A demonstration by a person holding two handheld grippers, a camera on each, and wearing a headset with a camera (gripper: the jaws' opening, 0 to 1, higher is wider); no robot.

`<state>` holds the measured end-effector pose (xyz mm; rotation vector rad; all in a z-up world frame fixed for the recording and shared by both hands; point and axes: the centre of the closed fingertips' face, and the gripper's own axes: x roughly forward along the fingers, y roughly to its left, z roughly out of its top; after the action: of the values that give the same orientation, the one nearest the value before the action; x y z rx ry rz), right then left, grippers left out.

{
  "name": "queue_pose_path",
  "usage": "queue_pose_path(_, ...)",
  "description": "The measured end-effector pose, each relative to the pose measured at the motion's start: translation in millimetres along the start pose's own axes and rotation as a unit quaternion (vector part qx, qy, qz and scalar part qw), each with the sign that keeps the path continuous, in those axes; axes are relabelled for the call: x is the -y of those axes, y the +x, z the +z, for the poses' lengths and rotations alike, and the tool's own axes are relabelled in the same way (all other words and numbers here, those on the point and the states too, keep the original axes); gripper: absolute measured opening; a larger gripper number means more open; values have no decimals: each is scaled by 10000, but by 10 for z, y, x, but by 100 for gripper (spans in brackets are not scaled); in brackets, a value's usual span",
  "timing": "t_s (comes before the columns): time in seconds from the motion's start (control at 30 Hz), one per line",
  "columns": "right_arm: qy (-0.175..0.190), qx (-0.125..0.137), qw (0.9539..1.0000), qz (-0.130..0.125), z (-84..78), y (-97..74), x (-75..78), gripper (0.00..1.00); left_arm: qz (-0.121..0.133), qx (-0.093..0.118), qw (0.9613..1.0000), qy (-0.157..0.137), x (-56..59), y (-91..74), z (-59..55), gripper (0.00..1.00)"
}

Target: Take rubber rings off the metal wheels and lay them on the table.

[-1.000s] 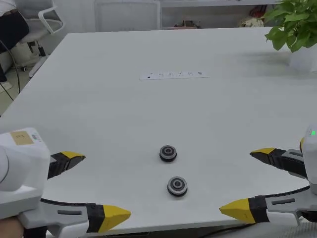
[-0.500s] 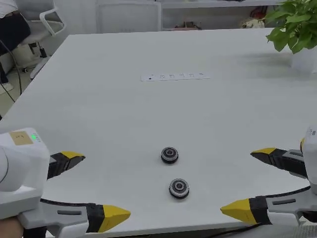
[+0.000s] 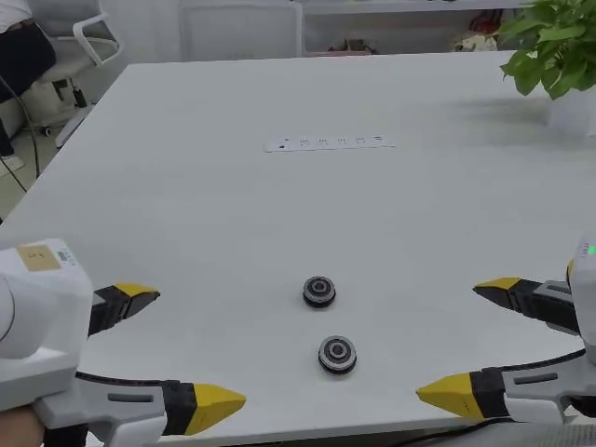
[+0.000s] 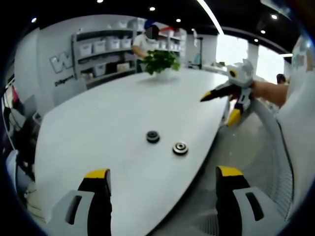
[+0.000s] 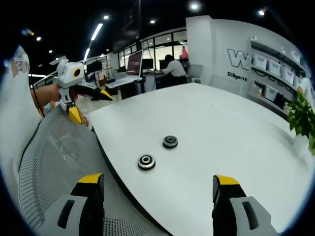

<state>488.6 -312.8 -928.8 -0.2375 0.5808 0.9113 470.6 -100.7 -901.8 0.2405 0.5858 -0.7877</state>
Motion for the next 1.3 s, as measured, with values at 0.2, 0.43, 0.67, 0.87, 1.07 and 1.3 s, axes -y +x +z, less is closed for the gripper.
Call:
queue_pose_path(0.2, -39, -36, 10000, -2, -7, 9, 3, 91, -2, 4, 10000, -2, -9, -1, 2, 89)
queue_pose_path(0.43, -62, -60, 10000, -9, -10, 9, 9, 91, -12, -3, 10000, 8, -5, -2, 4, 89)
queue_pose_path(0.67, -65, -63, 10000, 13, -12, 7, -5, 91, -16, -28, 10000, 7, 9, -4, -3, 89)
queue_pose_path(0.87, -71, -25, 10000, -2, 1, -16, 16, 91, -3, -7, 10000, 19, 18, -12, 16, 89)
queue_pose_path(1.07, -71, 2, 10000, -30, 9, -39, 43, 91, -2, 13, 10000, 44, 27, -11, 34, 89)
queue_pose_path(1.3, -103, 38, 9999, -32, 29, -42, 54, 90, -23, 9, 10000, 74, 44, -11, 41, 89)
